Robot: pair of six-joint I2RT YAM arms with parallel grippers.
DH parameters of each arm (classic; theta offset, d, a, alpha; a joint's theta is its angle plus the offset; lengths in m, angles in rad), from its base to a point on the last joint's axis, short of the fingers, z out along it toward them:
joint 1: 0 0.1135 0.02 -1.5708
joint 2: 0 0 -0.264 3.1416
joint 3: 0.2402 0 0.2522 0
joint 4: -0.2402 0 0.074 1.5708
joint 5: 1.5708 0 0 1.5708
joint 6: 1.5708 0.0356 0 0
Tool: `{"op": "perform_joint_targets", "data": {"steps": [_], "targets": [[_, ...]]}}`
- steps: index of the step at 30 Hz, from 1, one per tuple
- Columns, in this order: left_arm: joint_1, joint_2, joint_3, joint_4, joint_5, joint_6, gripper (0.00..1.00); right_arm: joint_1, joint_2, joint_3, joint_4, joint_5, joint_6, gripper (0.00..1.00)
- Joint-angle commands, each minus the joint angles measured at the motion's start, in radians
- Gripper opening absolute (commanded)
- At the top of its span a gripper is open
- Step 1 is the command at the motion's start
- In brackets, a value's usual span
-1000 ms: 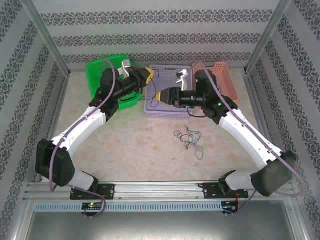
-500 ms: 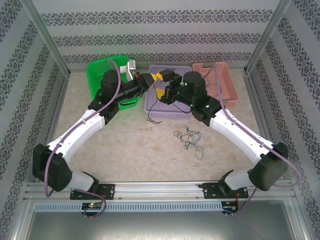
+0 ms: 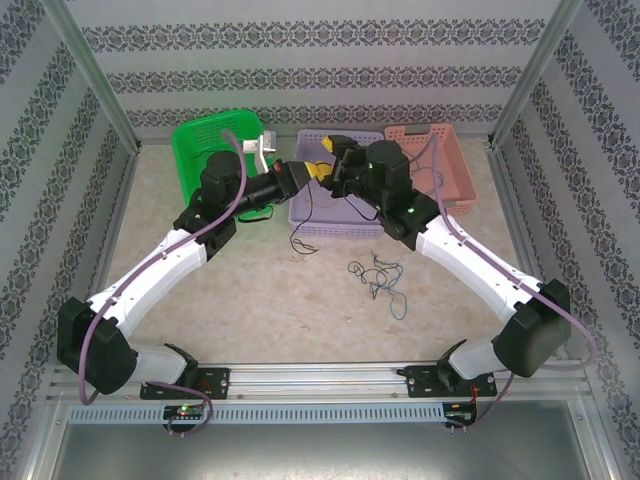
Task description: Untangle the cables
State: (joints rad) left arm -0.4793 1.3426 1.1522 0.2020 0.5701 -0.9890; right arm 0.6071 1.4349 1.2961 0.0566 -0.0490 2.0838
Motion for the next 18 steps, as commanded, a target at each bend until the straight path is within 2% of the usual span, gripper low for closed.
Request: {"op": "perform_joint_targets", "data": {"steps": [1,7,8,12,18], "targets": [[-0.018,-0.036,-0.008,-0.037,0.026,0.051,0.00,-0.028,-0.007,0.011,0.010,-0.009,0.149,0.32],[-0.021,-0.039,-0.004,-0.091,0.015,0.070,0.00,-0.047,-0.003,0.051,-0.032,-0.079,0.054,0.02],[-0.021,-0.036,-0.003,-0.095,0.014,0.070,0.00,-0.048,-0.005,0.056,-0.042,-0.091,0.024,0.00],[-0.024,-0.017,0.020,-0.126,0.034,0.081,0.00,-0.078,-0.005,0.137,-0.238,-0.168,-0.171,0.00],[-0.041,0.032,0.106,-0.292,0.148,0.182,0.00,-0.136,0.109,0.462,-0.648,-0.222,-0.703,0.00]]}}
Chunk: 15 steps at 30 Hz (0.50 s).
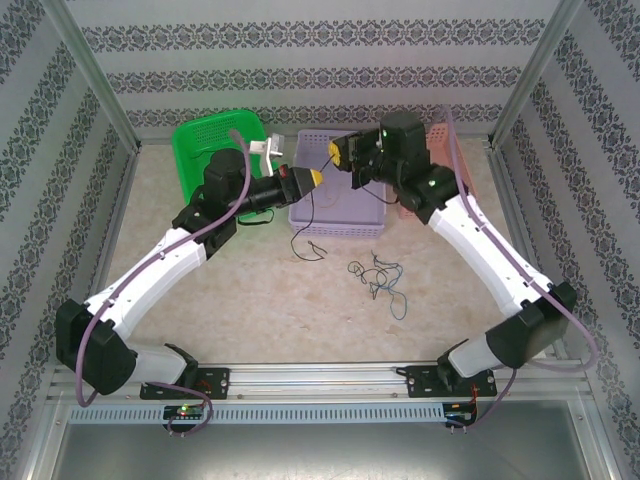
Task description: Untangle the cables
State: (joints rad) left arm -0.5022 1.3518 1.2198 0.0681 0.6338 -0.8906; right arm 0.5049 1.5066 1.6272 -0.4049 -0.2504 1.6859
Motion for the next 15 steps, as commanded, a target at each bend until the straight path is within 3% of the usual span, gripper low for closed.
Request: {"op": "perform_joint_targets", "data": {"steps": [1,7,15], "targets": [[-0.023,0.031,0.053,-0.194,0.102,0.106,0.00,-0.034,0.063,0.190,-0.222,-0.021,-0.395,0.00],[-0.064,0.070,0.128,-0.378,0.126,0.228,0.00,-0.034,0.169,0.428,-0.431,0.016,-0.717,0.00],[-0.140,0.109,0.180,-0.479,0.096,0.310,0.00,-0.049,0.304,0.693,-0.583,-0.016,-0.835,0.00]]}}
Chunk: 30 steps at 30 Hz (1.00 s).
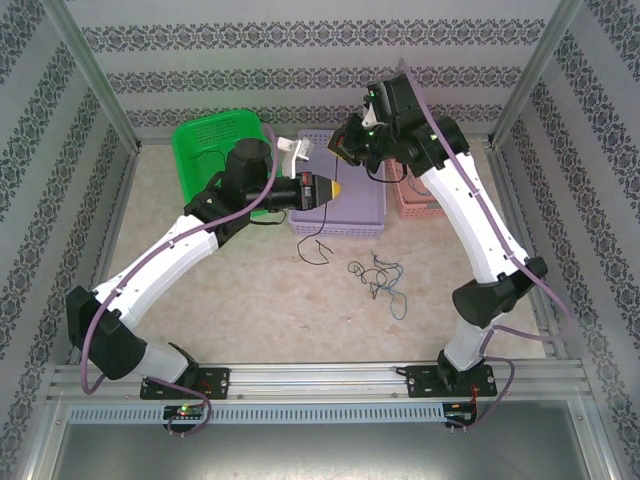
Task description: Untangle the cables
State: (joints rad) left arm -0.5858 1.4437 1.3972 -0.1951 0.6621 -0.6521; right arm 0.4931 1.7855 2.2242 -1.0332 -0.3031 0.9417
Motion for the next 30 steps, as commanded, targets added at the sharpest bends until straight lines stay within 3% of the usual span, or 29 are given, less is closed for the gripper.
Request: {"op": "perform_joint_targets", "data": {"steps": [1,3,4,6,7,10,14,19,26,30], "targets": [[-0.057,0.013,0.005,-0.219,0.046,0.061,0.00,-0.037,0.028,0.097,0.054,0.018,-0.098,0.00],[-0.053,-0.003,0.022,-0.235,-0.019,0.036,0.00,-0.037,0.020,0.094,0.071,-0.013,-0.133,0.00],[-0.045,-0.012,0.037,-0.245,-0.047,0.021,0.00,-0.037,0.008,0.085,0.074,-0.013,-0.160,0.08],[-0.023,-0.022,0.064,-0.253,-0.082,-0.023,0.00,-0.043,-0.042,0.021,0.094,0.015,-0.193,0.41],[-0.008,-0.025,0.073,-0.248,-0.085,-0.052,0.00,-0.051,-0.081,-0.042,0.123,0.022,-0.204,0.50],[0.029,-0.019,0.104,-0.233,-0.053,-0.135,0.00,-0.087,-0.218,-0.252,0.242,0.044,-0.203,0.60],[0.087,-0.011,0.187,-0.294,-0.041,-0.186,0.00,-0.135,-0.365,-0.460,0.315,0.098,-0.191,0.64],[0.208,0.026,0.411,-0.456,-0.067,-0.142,0.00,-0.163,-0.481,-0.627,0.346,0.103,-0.198,0.64],[0.422,0.174,0.776,-0.503,-0.016,-0.161,0.00,-0.155,-0.534,-0.732,0.358,0.047,-0.185,0.60],[0.512,0.243,0.887,-0.443,-0.024,-0.175,0.00,-0.146,-0.551,-0.747,0.371,0.041,-0.188,0.61]]}}
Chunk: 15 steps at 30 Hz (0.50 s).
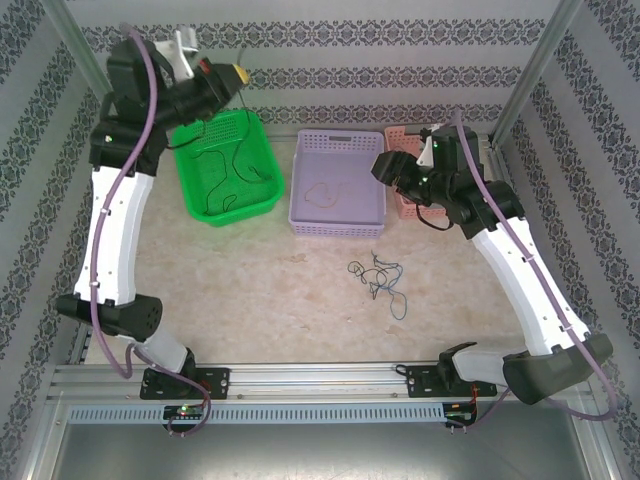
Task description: Untangle the cables
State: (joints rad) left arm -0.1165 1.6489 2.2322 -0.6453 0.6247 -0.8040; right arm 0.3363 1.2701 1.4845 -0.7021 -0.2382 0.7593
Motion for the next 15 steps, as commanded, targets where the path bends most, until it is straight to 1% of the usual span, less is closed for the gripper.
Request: {"op": "perform_joint_targets", "data": {"steps": [1,5,9,12,15], "targets": [[0.062,0.051,0.053,0.042,0.013,-0.027,0.00,0.011,-0.037,-0.007,0.040,-0.027,-0.006,0.61],[0.126,0.111,0.056,0.119,-0.014,-0.039,0.00,0.028,-0.045,-0.010,0.035,-0.031,-0.003,0.60],[0.157,0.172,0.051,0.112,-0.026,-0.018,0.00,0.041,-0.064,-0.034,0.030,-0.021,0.004,0.60],[0.156,0.195,-0.027,0.138,-0.023,0.007,0.00,0.045,-0.079,-0.060,0.033,-0.018,0.016,0.60],[0.159,0.204,-0.143,0.150,-0.077,0.044,0.00,0.049,-0.089,-0.077,0.035,-0.015,0.027,0.60]]}}
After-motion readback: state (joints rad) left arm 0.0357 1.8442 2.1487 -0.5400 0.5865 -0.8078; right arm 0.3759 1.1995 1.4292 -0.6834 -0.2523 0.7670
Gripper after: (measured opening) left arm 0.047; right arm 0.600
